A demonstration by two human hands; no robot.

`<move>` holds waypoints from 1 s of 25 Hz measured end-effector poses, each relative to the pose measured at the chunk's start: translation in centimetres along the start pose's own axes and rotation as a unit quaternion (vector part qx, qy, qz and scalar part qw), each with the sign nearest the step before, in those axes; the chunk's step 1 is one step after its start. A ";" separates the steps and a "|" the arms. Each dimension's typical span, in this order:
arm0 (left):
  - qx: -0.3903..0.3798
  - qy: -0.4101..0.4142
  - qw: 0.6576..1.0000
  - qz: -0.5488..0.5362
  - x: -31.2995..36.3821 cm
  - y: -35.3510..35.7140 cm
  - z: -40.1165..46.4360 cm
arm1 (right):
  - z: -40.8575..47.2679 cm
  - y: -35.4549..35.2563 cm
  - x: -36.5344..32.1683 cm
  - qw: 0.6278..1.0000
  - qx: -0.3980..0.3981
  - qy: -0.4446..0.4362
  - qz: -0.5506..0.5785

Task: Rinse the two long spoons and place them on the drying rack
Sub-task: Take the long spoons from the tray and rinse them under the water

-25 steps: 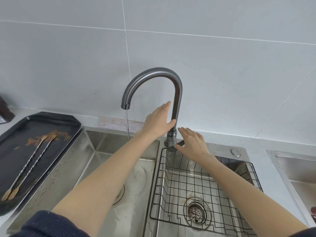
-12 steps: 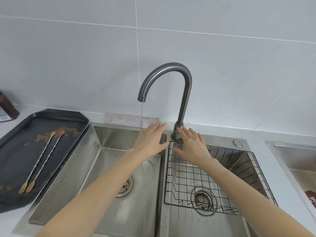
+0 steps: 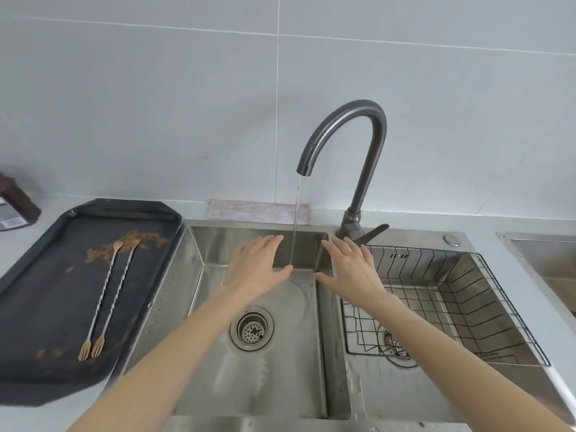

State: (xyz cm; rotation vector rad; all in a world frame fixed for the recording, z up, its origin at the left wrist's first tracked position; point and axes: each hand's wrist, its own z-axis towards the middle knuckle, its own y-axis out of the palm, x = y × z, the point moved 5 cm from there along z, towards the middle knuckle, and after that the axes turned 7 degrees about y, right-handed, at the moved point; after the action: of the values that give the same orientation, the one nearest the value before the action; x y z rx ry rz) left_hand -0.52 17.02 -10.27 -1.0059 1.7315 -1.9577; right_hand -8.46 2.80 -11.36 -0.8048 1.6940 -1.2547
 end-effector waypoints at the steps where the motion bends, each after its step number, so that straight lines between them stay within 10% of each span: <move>1: -0.002 -0.001 1.000 -0.002 -1.0 -0.2 -0.4 | 0.0 0.4 -0.8 1.000 0.001 0.000 0.004; 25: -0.017 -0.169 0.985 -0.021 -24.8 -2.0 -7.8 | 4.1 10.1 -22.6 0.993 -0.088 -0.060 0.041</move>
State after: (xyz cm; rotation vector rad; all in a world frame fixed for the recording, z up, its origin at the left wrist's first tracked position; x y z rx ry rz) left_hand 11.61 39.58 -15.35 -1.3103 1.5685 -1.6655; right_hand 4.83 23.65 -15.70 -0.8866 1.7394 -0.9910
